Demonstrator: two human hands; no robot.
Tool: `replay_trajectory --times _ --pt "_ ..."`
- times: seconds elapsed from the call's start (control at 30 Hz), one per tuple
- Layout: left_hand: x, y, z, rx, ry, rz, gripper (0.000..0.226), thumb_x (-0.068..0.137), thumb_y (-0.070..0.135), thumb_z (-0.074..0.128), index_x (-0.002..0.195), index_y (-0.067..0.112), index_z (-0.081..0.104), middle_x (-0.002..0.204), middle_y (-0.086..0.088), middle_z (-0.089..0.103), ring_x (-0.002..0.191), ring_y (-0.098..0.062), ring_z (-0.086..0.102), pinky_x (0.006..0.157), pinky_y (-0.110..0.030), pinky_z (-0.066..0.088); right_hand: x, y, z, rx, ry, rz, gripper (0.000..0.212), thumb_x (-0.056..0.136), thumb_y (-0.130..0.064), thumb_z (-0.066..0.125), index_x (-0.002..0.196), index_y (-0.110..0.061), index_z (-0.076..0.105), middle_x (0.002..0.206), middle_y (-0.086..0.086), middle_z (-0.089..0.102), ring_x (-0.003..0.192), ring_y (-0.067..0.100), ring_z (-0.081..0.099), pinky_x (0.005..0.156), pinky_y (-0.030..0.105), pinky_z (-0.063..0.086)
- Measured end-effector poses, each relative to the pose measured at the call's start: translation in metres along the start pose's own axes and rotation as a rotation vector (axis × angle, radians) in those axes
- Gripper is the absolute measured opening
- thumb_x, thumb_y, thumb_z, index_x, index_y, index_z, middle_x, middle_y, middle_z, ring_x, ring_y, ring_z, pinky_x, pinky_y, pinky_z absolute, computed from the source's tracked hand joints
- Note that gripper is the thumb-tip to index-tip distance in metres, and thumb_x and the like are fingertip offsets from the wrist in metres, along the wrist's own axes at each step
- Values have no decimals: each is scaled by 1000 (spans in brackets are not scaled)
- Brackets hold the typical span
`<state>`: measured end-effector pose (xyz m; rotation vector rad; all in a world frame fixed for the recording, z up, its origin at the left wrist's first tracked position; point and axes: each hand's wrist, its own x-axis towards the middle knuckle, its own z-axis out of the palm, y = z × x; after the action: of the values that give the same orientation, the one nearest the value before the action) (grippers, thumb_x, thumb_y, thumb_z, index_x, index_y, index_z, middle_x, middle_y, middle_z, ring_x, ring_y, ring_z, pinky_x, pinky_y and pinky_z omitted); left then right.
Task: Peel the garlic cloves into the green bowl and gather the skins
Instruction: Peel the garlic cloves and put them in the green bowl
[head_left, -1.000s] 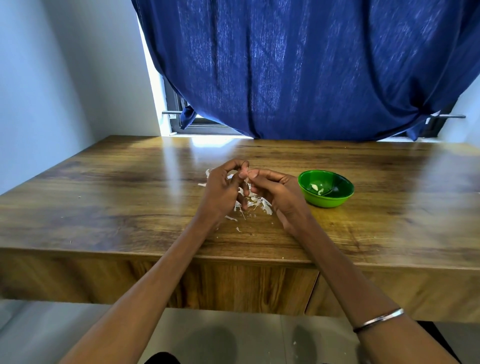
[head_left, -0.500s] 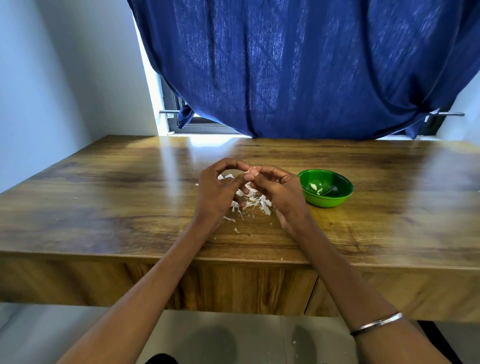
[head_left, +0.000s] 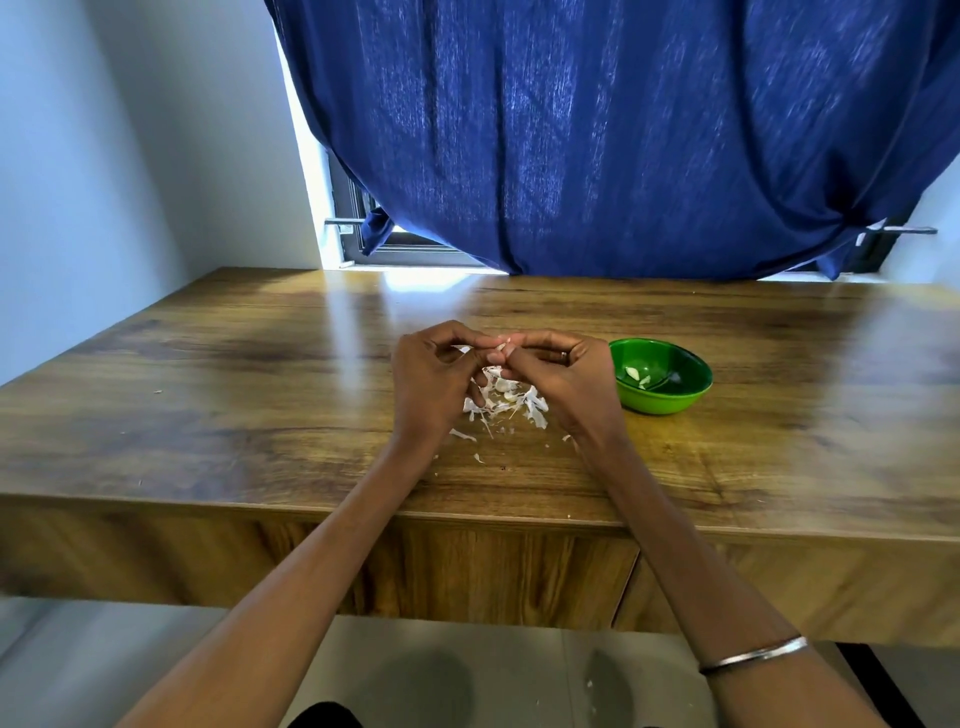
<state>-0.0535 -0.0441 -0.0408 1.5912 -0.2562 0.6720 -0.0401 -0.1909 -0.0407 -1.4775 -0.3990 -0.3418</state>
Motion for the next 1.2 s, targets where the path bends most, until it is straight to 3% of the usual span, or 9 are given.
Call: replay_trajectory --times 0.27,0.53,0.9,1.1,1.2 --pt "1 -3 1 80 11 39 17 84 -3 77 80 13 77 68 7 73 39 -17 56 41 -28 45 0 0 -3 -95 41 -12 6 80 -6 80 84 -10 79 76 6 77 70 23 76 72 37 63" --pt "1 0 1 -5 22 41 7 85 -2 78 87 3 74 76 -1 73 47 -19 61 39 -27 46 -1 0 0 -29 13 -47 12 84 -4 79 95 1 77 88 12 78 76 27 76 77 44 63" --pt "3 -1 -1 -78 -29 -14 6 83 -4 78 85 2 76 70 -4 72 48 -18 60 42 -27 47 -3 -3 -1 -45 26 -84 9 84 -2 77 93 1 77 81 10 77 69 23 76 66 29 61" --pt "3 -3 -2 -67 -36 -1 8 82 -5 78 84 2 76 69 -3 72 46 -18 59 41 -26 46 -3 -3 -3 -104 14 -103 8 84 -4 77 91 -1 78 79 9 77 70 23 76 72 41 64" --pt "4 -4 -3 -22 -40 -5 10 82 -5 79 82 5 76 67 0 72 44 -17 58 41 -26 46 -3 -3 -4 -133 40 -83 7 80 -8 81 87 -5 80 76 6 77 70 22 76 71 40 64"
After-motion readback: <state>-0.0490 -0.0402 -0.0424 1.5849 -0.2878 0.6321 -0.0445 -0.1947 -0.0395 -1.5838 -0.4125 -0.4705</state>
